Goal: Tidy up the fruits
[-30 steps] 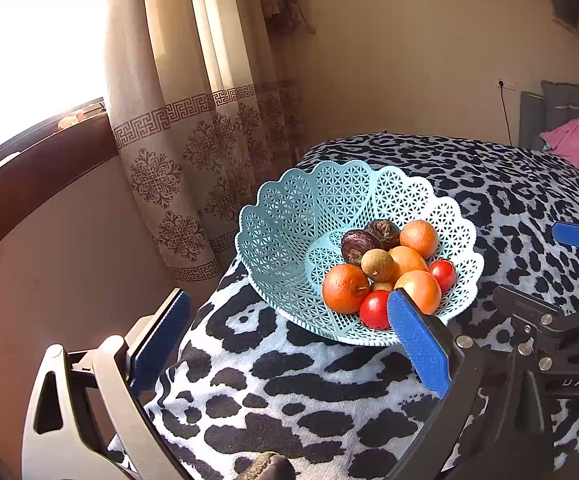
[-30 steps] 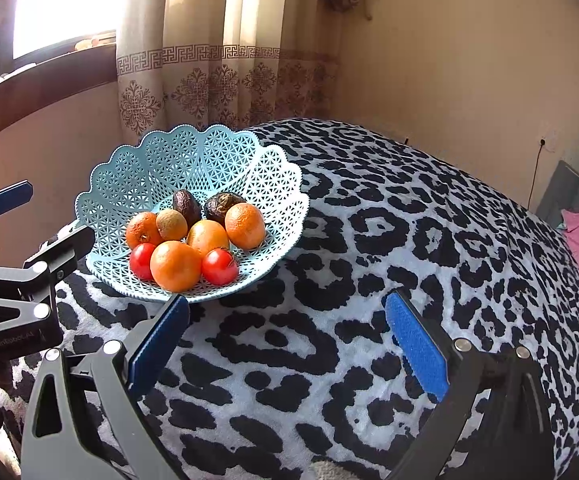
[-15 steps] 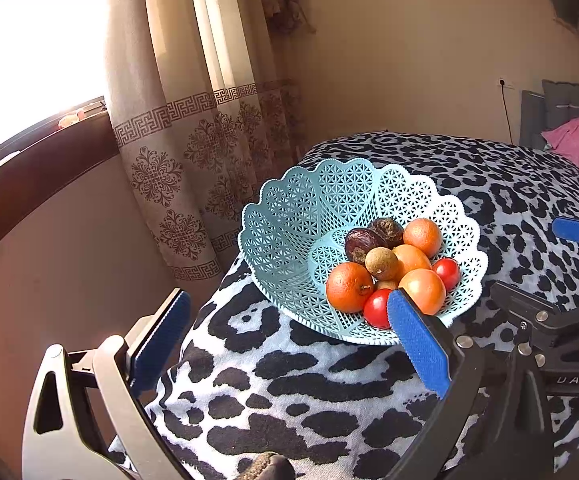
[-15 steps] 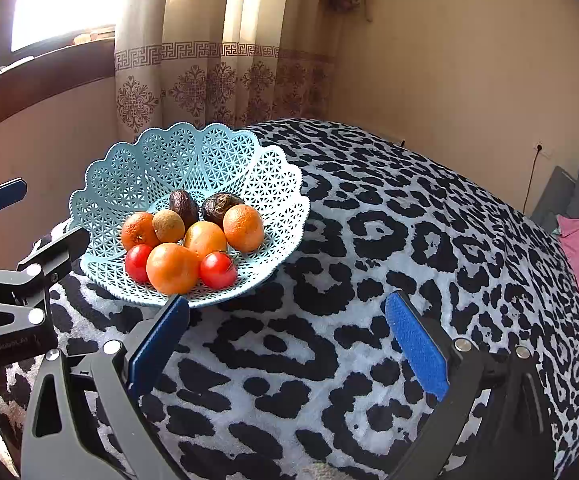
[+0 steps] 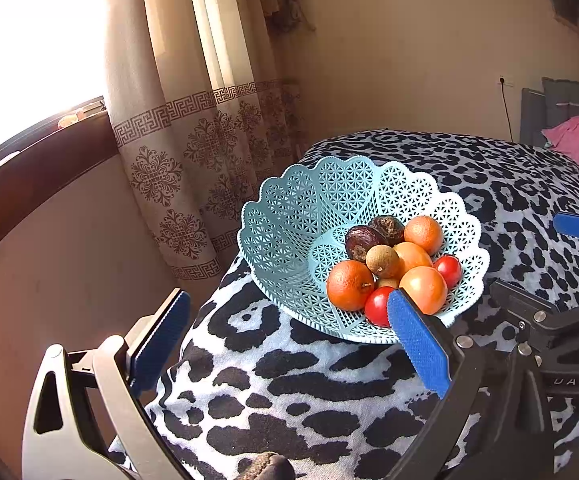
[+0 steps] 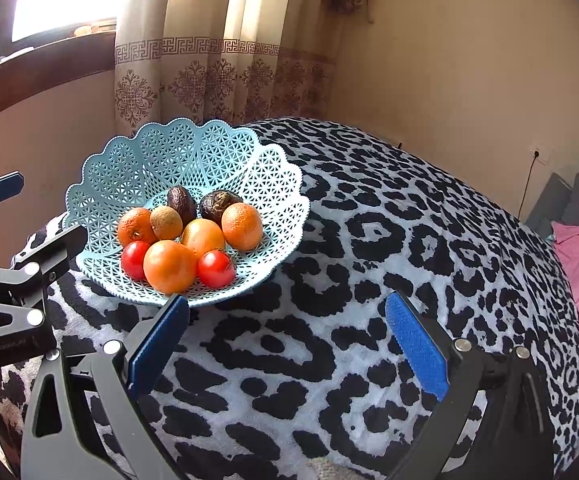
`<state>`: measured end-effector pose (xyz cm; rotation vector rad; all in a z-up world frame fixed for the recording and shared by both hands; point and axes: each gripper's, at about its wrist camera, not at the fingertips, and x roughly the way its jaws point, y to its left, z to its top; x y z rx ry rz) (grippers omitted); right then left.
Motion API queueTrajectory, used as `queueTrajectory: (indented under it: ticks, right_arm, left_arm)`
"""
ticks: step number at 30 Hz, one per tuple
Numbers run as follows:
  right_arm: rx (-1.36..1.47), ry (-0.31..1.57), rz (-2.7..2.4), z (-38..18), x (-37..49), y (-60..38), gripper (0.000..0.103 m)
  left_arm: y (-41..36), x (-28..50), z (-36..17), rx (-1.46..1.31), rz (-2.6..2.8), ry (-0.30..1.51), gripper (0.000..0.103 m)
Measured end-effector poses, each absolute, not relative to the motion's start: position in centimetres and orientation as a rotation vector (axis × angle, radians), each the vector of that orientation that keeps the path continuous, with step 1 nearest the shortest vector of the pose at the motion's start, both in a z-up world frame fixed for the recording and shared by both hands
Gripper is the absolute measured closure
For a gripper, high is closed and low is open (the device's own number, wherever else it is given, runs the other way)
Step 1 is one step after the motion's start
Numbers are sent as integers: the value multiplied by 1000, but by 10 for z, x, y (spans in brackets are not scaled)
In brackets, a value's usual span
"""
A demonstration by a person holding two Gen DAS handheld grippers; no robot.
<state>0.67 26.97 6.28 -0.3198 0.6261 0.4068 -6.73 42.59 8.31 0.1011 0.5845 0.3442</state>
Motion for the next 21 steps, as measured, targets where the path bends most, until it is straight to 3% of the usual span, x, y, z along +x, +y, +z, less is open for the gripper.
queueTrajectory:
  ticks: [21]
  right_arm:
    - [-330,627,418,60,9,272,5]
  left_arm:
    - [426,-66,81,108,345,588,3]
